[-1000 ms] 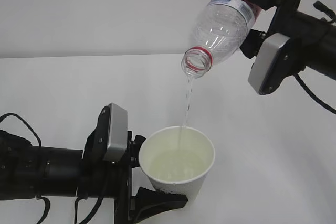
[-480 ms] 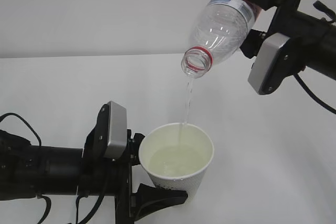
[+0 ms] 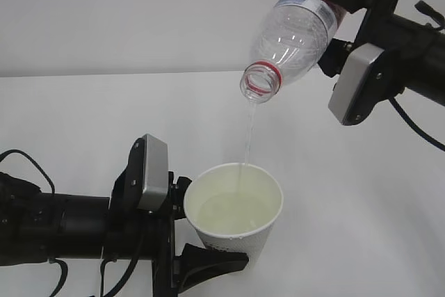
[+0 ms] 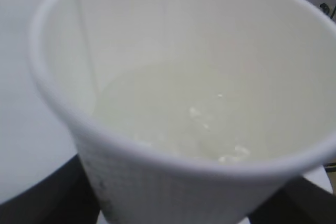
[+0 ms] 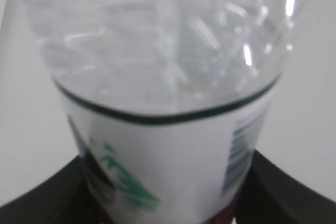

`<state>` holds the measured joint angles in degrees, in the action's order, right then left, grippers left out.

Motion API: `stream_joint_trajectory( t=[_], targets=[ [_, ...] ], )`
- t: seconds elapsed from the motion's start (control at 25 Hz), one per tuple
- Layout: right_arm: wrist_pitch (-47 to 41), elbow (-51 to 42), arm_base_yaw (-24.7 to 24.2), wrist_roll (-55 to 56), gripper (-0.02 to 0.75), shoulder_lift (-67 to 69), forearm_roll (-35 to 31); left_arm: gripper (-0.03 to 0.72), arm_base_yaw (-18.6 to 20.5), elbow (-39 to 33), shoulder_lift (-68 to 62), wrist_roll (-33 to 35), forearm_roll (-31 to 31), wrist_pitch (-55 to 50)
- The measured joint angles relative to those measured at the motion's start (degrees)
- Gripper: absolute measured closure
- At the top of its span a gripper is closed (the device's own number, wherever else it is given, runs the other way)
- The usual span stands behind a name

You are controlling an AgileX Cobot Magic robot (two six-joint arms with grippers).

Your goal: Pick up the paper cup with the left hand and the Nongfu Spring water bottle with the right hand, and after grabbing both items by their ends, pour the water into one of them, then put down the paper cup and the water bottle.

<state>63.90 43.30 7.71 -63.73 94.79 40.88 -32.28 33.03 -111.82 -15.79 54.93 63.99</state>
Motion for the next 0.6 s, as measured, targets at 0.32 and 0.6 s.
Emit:
stream_joint_trajectory(
  t=[0.32,0.6],
  targets=[
    [0.1,1.1,0.0,0.0,0.256,-0.1,0.0,0.152,0.0,0.0,0.0,0.0,0.1,0.0],
    [0.1,1.2,0.0,0.0,0.256,-1.2,0.0,0.152,0.0,0.0,0.0,0.0,-0.1,0.0]
  ],
)
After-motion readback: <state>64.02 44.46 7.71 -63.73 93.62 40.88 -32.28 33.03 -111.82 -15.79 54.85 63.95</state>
